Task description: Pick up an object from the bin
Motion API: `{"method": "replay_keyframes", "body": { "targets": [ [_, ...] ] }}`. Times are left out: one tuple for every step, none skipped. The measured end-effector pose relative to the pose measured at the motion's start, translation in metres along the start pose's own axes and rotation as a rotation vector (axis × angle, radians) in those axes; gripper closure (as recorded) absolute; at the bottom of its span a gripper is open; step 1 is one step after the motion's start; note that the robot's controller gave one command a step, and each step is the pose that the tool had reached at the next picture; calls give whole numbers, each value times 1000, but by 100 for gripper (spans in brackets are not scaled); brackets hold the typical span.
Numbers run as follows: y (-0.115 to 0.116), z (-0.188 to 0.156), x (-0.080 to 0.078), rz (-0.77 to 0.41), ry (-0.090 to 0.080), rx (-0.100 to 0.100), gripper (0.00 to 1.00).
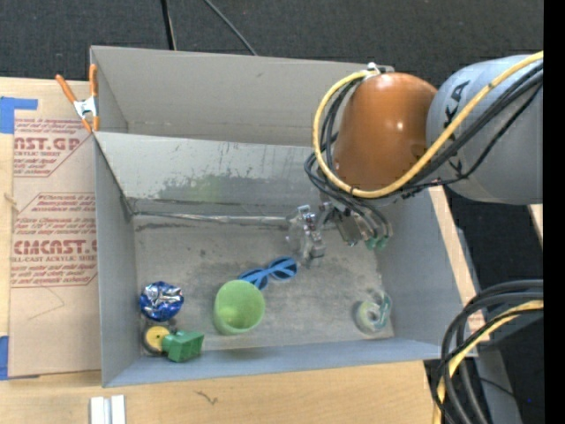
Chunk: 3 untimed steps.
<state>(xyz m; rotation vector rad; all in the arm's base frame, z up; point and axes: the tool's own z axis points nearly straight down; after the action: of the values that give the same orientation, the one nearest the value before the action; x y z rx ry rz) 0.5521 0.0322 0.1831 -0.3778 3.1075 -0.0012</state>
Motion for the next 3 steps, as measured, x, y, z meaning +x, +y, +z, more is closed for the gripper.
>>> {"method": "replay_keyframes", "body": {
  "targets": [
    [1, 5, 2, 0, 8, -3, 0],
    [4, 118, 10, 123, 17, -4, 0],
    [4, 113, 7, 123, 10, -3, 100]
  ]
}}
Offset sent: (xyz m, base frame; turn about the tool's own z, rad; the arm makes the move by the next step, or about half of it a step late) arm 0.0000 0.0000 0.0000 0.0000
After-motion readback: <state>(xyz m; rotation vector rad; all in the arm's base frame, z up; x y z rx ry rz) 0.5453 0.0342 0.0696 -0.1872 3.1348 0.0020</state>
